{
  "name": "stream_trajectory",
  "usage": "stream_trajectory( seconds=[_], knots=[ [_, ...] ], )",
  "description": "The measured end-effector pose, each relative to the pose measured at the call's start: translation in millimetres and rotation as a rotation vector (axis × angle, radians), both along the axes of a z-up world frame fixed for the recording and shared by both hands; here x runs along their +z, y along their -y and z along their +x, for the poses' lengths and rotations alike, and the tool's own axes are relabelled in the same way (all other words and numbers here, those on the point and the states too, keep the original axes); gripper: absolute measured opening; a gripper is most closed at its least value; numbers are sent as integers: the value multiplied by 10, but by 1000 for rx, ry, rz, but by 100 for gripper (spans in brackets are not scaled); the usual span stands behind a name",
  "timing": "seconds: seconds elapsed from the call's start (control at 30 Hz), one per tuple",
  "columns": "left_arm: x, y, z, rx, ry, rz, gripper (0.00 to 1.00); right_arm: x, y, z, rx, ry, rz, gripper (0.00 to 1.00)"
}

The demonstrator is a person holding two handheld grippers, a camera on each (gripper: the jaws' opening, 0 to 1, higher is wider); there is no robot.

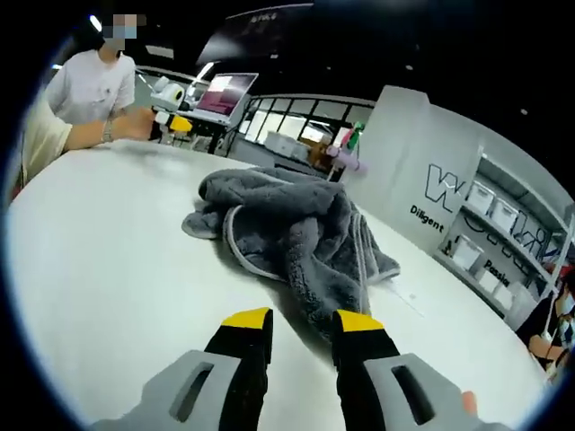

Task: Fold the towel on the table until its edges align and the towel forms a compact rectangular stack.

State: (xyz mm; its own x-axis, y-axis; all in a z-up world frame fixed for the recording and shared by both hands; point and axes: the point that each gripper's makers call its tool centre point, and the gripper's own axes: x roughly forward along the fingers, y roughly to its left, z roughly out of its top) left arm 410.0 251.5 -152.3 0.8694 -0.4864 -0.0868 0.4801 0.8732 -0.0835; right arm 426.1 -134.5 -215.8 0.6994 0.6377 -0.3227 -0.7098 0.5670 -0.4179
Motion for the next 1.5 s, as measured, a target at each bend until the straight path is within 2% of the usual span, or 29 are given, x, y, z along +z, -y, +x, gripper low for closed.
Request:
stream_trajectory(
  seconds=[0.2,0.3,0.5,0.77,1.13,1.5],
  knots=[
    [19,1,-1,-1,3,-1,86,-72,3,167,-31,28,-63,13],
    [28,0,4,-2,4,-2,86,-119,22,221,-43,39,-99,1],
    [33,10,2,-6,6,0,86,-19,8,206,-42,64,-91,0],
    [28,36,-15,-11,5,-2,86,333,-71,104,-28,136,-41,0],
    [51,10,-5,-12,8,-7,85,756,-185,71,-14,224,-19,0],
    [84,-3,-26,-16,9,-22,85,1496,-357,102,-3,356,-8,0]
  ],
)
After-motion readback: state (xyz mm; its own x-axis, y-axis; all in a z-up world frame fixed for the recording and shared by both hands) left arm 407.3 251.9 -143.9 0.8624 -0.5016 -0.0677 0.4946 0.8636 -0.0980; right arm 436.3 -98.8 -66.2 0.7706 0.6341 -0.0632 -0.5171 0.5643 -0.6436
